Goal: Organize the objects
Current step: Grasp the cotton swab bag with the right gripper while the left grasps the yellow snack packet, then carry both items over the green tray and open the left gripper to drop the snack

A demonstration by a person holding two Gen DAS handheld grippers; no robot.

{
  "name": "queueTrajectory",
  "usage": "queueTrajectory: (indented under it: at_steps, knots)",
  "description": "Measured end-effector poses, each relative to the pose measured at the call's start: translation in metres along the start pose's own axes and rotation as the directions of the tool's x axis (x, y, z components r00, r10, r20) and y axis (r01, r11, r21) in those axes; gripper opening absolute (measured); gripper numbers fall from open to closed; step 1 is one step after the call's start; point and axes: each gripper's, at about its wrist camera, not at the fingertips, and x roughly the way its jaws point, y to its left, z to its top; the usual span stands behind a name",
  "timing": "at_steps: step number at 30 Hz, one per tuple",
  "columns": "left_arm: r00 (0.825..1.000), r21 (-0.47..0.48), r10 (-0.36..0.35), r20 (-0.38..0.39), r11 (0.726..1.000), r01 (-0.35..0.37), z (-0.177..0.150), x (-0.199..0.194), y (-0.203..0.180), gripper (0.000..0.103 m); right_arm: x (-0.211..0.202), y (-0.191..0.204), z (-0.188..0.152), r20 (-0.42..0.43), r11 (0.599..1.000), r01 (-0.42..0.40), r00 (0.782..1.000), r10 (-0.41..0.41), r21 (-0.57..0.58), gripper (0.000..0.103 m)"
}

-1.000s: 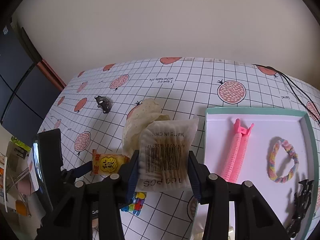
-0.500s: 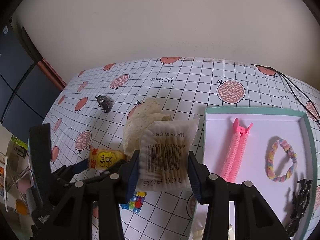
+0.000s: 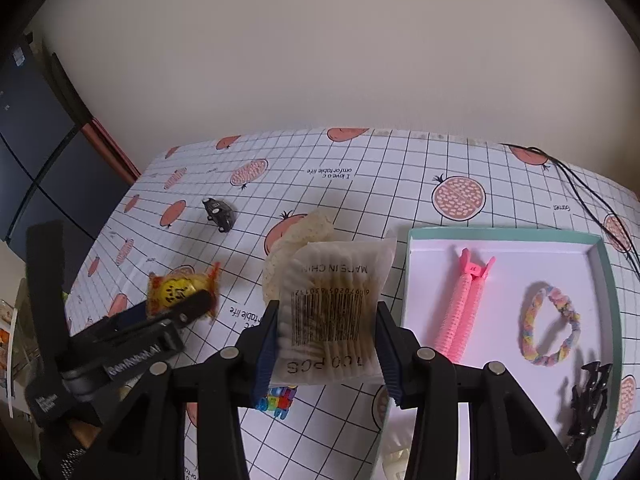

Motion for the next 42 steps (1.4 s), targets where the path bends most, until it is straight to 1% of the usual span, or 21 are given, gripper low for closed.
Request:
queueTrajectory:
  at_steps: [5, 8, 11, 15, 20, 24, 27, 29, 35, 39, 42]
  knots:
    - [0.999, 0.003, -0.021, 0.049, 1.000, 0.021, 0.007, -0.023, -0.006, 0.084, -0.009, -0.008, 0.001, 0.006, 1.000, 0.003, 1.000, -0.003, 0.010, 0.047]
    - [0.996, 0.013, -0.056, 0.065, 0.998, 0.056, 0.008, -0.031, -0.019, 0.084, -0.015, -0.018, 0.001, 0.011, 1.000, 0.017, 1.000, -0.018, 0.020, 0.047]
    - [0.994, 0.049, -0.086, 0.070, 0.995, 0.082, 0.005, -0.036, -0.039, 0.084, -0.020, -0.034, -0.001, 0.010, 0.998, 0.042, 0.999, -0.043, 0.045, 0.047]
    - [0.989, 0.089, -0.136, 0.051, 0.987, 0.131, -0.003, -0.034, -0.070, 0.084, -0.028, -0.061, -0.004, 0.006, 0.993, 0.082, 0.997, -0.083, 0.080, 0.047]
    - [0.985, 0.130, -0.173, 0.022, 0.977, 0.169, -0.018, -0.030, -0.104, 0.084, -0.040, -0.090, -0.006, 0.004, 0.986, 0.126, 0.992, -0.127, 0.110, 0.047]
    - [0.983, 0.193, -0.183, 0.003, 0.965, 0.179, -0.031, -0.027, -0.137, 0.084, -0.047, -0.112, -0.008, 0.005, 0.978, 0.164, 0.986, -0.166, 0.127, 0.047]
    - [0.983, 0.238, -0.185, -0.002, 0.955, 0.180, -0.041, -0.029, -0.156, 0.084, -0.050, -0.128, -0.011, 0.000, 0.973, 0.179, 0.984, -0.181, 0.149, 0.047]
    - [0.982, 0.261, -0.188, -0.006, 0.948, 0.183, -0.045, -0.028, -0.165, 0.084, -0.051, -0.137, -0.013, -0.009, 0.967, 0.195, 0.981, -0.196, 0.162, 0.047]
    - [0.979, 0.286, -0.202, -0.037, 0.936, 0.204, -0.059, -0.025, -0.184, 0.084, -0.054, -0.160, -0.018, -0.025, 0.954, 0.234, 0.972, -0.233, 0.187, 0.047]
    - [0.977, 0.333, -0.209, -0.037, 0.920, 0.209, -0.068, -0.025, -0.202, 0.084, -0.053, -0.168, -0.020, -0.035, 0.950, 0.246, 0.969, -0.244, 0.193, 0.047]
    - [0.975, 0.351, -0.219, -0.036, 0.911, 0.218, -0.073, -0.025, -0.210, 0.084, -0.053, -0.170, -0.019, -0.033, 0.949, 0.247, 0.969, -0.245, 0.198, 0.047]
